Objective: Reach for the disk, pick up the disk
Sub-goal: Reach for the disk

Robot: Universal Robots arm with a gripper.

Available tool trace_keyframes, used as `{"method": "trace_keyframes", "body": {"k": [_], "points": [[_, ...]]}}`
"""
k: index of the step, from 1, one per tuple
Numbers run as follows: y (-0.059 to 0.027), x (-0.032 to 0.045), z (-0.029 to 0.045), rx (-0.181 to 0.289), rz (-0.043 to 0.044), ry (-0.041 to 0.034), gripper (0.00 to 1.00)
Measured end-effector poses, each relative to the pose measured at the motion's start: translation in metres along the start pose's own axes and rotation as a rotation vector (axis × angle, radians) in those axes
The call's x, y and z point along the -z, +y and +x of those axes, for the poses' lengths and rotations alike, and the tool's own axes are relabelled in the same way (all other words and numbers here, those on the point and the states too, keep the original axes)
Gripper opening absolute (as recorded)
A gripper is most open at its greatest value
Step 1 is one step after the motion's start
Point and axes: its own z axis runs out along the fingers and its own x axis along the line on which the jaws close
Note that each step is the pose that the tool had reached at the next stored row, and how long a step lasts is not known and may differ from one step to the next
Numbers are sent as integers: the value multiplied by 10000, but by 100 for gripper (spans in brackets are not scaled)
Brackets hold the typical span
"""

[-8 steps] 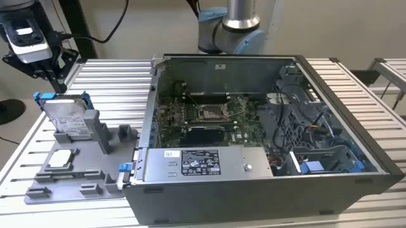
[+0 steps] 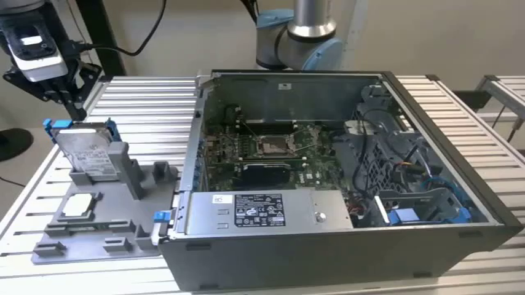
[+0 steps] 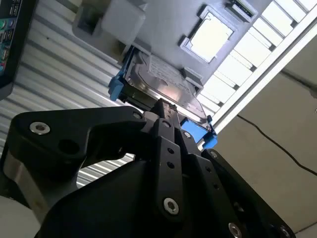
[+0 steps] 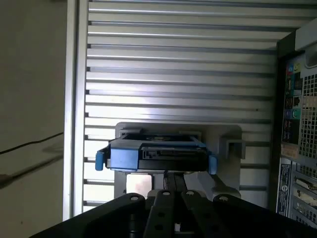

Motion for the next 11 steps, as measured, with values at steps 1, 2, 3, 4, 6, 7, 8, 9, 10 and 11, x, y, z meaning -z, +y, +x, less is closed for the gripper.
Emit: {"method": "trace_keyframes", "body": {"k": [1, 2, 3, 4, 6, 7, 8, 9, 10, 11], "points": [[0, 0, 0, 0, 0, 0, 0], [0, 0, 0, 0, 0, 0, 0], [0, 0, 0, 0, 0, 0, 0], [0, 1, 1, 0, 1, 2, 0], [3, 1, 16, -1, 1, 1, 0], [5, 0, 29, -1, 0, 0, 0], [8, 0, 49, -1, 0, 1, 0], [11, 0, 70, -1, 1, 0, 0], [16, -1, 96, -1, 0, 0, 0], [20, -1, 119, 0, 1, 1, 0]]}}
